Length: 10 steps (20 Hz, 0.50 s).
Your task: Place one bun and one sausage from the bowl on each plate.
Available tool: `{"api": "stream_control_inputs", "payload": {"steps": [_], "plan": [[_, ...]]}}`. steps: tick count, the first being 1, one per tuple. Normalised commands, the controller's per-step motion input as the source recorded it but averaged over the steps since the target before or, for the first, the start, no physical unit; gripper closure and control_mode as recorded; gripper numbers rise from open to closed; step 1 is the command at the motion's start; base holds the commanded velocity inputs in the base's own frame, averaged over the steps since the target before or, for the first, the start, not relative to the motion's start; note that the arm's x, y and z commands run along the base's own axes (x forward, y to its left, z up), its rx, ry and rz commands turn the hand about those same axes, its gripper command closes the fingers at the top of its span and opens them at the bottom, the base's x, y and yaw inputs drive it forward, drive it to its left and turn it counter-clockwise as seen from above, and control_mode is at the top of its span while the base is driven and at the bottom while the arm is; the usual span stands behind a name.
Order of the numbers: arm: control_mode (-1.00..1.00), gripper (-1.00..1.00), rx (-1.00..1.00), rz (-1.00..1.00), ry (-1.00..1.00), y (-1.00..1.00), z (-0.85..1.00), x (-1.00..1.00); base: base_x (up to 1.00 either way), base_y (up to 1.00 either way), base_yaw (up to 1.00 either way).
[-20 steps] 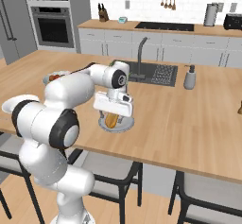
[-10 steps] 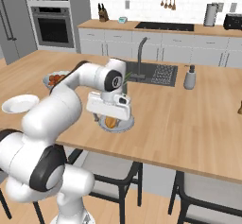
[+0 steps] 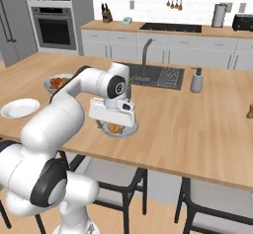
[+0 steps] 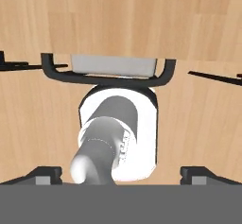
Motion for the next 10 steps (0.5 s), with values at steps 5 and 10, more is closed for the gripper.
{"api": "stream_control_inputs", "payload": {"steps": [5, 10], "plan": [[1.00, -1.00, 0.00, 0.00, 0.00, 0.00, 0.00, 0.00, -0.32, -1.00, -0.14], [1.00, -1.00, 0.00, 0.00, 0.00, 0.00, 0.00, 0.00, -0.03, -1.00, -0.12]]}}
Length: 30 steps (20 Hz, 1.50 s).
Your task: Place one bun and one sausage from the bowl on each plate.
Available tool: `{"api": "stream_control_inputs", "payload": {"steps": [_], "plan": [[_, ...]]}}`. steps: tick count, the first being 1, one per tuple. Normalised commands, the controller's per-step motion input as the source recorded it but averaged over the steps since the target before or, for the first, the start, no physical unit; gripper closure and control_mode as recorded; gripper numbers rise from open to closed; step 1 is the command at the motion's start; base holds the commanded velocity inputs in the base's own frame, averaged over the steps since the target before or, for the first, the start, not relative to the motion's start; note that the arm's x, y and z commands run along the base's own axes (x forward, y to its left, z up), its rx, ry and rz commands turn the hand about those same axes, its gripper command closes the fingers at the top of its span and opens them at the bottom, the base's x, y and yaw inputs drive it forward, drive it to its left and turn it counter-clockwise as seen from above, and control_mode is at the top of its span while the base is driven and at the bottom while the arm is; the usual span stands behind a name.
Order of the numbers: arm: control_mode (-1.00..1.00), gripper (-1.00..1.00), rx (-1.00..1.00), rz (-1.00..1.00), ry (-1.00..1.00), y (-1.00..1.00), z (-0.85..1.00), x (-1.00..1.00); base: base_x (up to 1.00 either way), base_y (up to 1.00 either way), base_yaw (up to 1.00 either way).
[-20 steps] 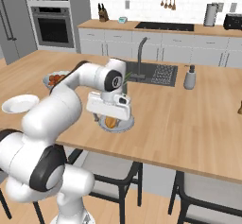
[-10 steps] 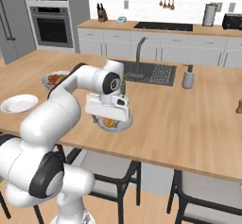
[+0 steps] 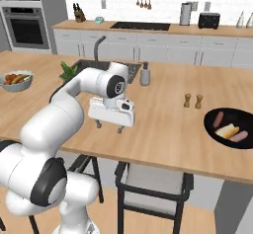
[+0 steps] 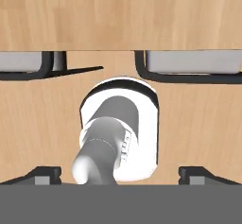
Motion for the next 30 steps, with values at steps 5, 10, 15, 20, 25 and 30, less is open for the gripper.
{"api": "stream_control_inputs", "payload": {"steps": [5, 10, 15, 20, 25, 30], "plan": [[1.00, -1.00, 0.00, 0.00, 0.00, 0.00, 0.00, 0.00, 0.00, -0.99, -0.03], [1.00, -1.00, 0.00, 0.00, 0.00, 0.00, 0.00, 0.00, 0.13, -0.79, 0.00], [1.00, -1.00, 0.00, 0.00, 0.00, 0.00, 0.00, 0.00, 0.17, -0.59, 0.03], [1.00, -1.00, 0.00, 0.00, 0.00, 0.00, 0.00, 0.00, 0.27, -0.40, 0.03], [1.00, -1.00, 0.00, 0.00, 0.00, 0.00, 0.00, 0.00, 0.61, 0.00, 0.00], [-1.00, -1.00, 0.04, 0.00, 0.00, -0.09, 0.00, 0.19, 0.29, -0.06, 0.00]]}}
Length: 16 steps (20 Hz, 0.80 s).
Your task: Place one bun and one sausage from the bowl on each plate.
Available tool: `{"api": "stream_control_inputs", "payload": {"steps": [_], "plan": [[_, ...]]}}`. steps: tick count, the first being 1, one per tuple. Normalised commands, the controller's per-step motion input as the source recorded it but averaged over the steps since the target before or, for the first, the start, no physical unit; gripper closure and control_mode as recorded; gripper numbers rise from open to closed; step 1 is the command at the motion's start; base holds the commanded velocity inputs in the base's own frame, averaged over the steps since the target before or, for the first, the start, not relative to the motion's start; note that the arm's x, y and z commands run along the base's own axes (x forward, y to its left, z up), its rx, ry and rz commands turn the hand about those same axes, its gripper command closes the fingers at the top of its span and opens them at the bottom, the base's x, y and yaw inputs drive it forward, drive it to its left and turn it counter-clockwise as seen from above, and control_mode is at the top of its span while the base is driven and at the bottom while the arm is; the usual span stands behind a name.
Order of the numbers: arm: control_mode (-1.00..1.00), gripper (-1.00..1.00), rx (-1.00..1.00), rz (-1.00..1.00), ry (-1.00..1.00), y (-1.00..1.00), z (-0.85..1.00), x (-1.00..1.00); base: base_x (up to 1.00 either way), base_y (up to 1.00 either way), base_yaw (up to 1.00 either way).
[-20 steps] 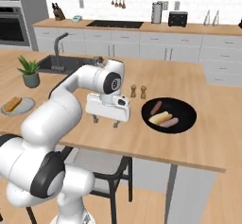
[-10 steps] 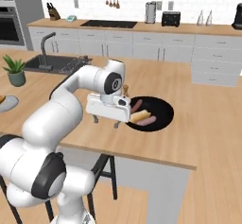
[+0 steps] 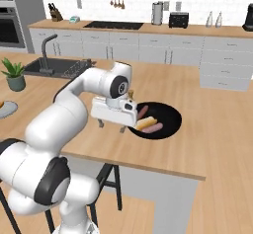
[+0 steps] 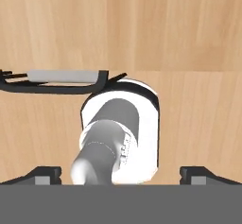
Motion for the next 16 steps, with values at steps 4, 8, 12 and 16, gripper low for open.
{"api": "stream_control_inputs", "payload": {"steps": [4, 8, 12, 16], "plan": [[-1.00, -1.00, 0.13, 0.02, 0.01, -0.45, 0.00, 0.62, 0.00, 0.00, 0.00], [-1.00, -1.00, 0.01, -0.09, -0.01, -0.17, 0.00, 1.00, 0.00, 0.00, 0.00], [-1.00, -1.00, 0.00, -0.04, 0.00, 0.00, 0.00, 1.00, 0.00, 0.00, 0.00], [-1.00, -1.00, 0.00, 0.00, 0.00, -0.04, -0.26, 0.99, 0.00, 0.00, 0.00]]}}
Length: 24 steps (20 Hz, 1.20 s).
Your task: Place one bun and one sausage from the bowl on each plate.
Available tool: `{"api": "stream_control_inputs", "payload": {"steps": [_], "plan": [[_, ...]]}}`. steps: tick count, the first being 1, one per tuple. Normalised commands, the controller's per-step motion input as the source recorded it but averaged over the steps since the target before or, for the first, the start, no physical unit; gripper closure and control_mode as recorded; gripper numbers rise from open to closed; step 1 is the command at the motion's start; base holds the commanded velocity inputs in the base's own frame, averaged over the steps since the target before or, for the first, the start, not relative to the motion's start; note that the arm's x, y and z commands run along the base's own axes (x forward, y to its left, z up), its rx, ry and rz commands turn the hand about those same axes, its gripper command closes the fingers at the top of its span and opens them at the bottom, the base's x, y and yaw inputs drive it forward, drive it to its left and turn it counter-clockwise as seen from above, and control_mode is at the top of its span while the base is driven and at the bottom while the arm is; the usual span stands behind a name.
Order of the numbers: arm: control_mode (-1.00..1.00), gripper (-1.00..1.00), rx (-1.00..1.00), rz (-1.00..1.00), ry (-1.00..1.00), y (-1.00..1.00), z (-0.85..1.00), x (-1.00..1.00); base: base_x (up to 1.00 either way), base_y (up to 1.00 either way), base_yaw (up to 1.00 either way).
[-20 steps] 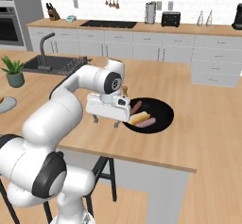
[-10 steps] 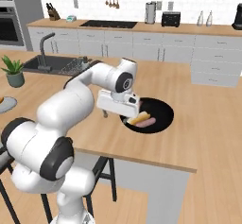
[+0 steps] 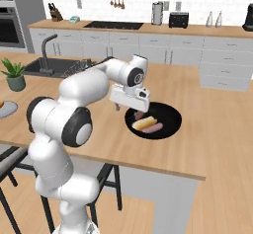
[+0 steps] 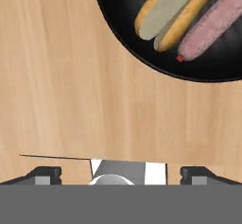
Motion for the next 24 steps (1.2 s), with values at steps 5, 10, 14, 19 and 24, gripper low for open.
{"api": "stream_control_inputs", "payload": {"steps": [5, 10, 14, 19, 24], "plan": [[-1.00, -1.00, 0.00, 0.00, -0.03, -0.06, -0.75, 0.68, 0.00, 0.00, 0.00], [-1.00, -1.00, 0.00, 0.00, -0.04, -0.03, -0.70, 0.65, 0.00, 0.00, 0.00], [-1.00, -1.00, 0.03, 0.00, -0.26, -0.30, -0.01, 0.13, 0.00, 0.00, 0.00], [-1.00, -1.00, -0.04, 0.00, -0.27, -0.10, -0.03, -0.06, 0.00, 0.00, 0.00], [-1.00, -1.00, -0.07, 0.00, 0.06, -0.05, 0.00, 0.00, 0.00, 0.00, 0.00]]}}
